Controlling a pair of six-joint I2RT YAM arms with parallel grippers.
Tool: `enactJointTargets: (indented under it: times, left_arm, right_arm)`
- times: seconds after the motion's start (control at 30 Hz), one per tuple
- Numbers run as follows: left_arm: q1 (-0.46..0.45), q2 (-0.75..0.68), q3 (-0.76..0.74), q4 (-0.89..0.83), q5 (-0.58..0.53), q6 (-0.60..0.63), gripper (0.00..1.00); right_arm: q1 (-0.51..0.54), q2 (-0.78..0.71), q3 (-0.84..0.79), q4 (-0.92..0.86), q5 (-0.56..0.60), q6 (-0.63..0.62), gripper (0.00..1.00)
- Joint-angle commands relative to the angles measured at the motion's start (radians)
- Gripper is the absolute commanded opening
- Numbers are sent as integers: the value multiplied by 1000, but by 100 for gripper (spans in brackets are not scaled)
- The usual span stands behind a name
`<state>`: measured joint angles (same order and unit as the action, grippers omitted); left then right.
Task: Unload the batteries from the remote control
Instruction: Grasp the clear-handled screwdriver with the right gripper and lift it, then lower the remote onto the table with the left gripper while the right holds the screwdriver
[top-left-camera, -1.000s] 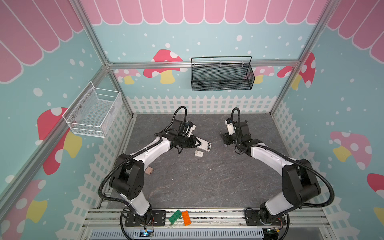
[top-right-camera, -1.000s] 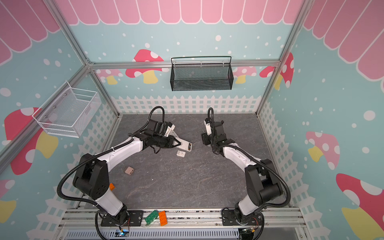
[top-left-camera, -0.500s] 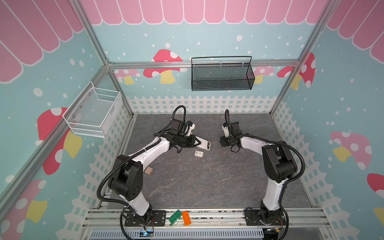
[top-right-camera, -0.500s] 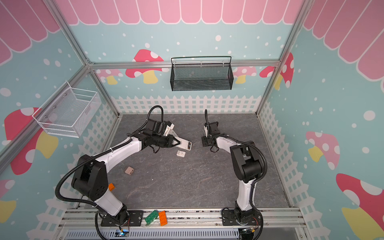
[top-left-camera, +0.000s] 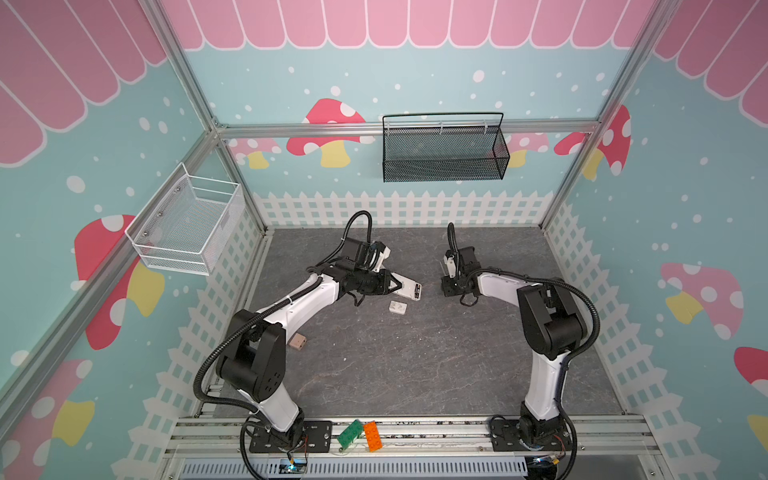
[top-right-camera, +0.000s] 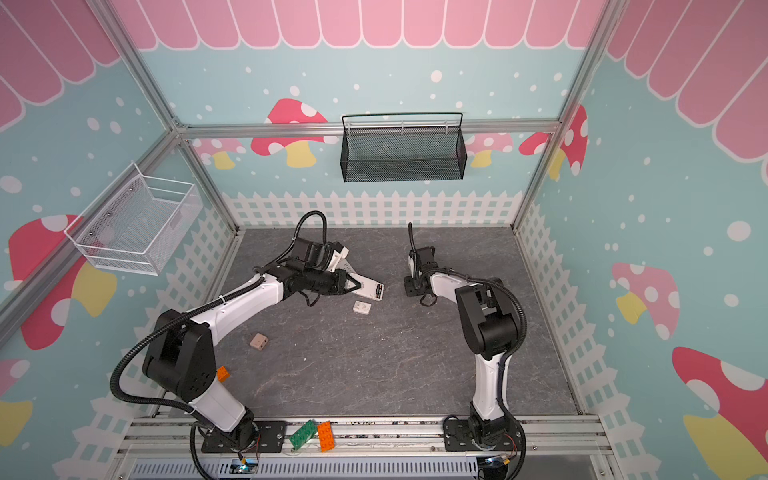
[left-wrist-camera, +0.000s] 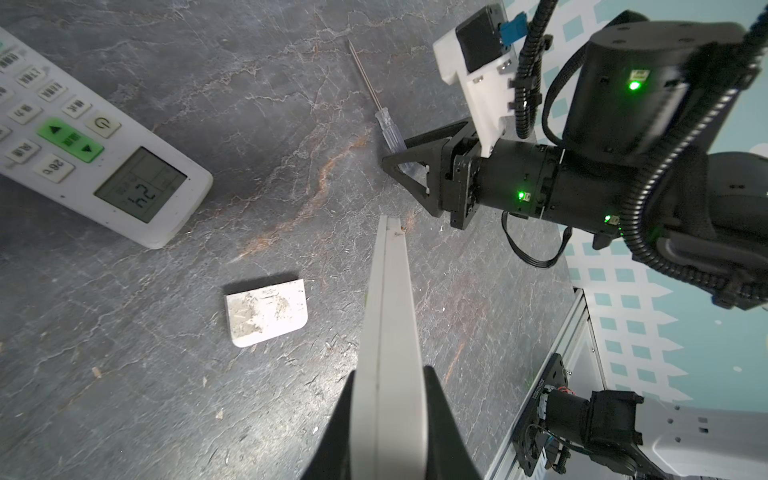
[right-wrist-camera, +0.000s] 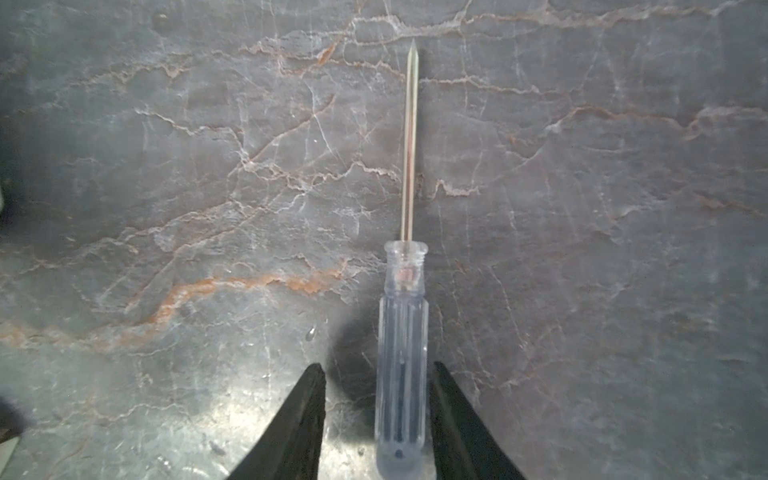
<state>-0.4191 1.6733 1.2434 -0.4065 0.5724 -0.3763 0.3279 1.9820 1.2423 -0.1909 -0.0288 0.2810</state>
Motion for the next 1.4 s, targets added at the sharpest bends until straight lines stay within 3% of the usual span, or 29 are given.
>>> enactJointTargets:
  times: [0.0,0.5,0.63,0.93,1.37]
  left_arm:
    - [4,-41,-9,33,18,-12,0]
    - [5,-22,6,45,43,-4,0]
    - [3,-10,-4,72,59,-20,0]
    - [-15,12,-98,184,141,-73,0]
    - [3,-32,-233,216,96,-104,0]
  right_arm:
    - [-1,26,15,-12,38,6,40]
    - [-4,-18,-17,4,59,-88,11]
    - [-8,-140,-92,40,94,-147,7]
    - [-11,-483,-325,89,66,-317,6]
    - [-5,-931,-538,-39,-196,-702,2]
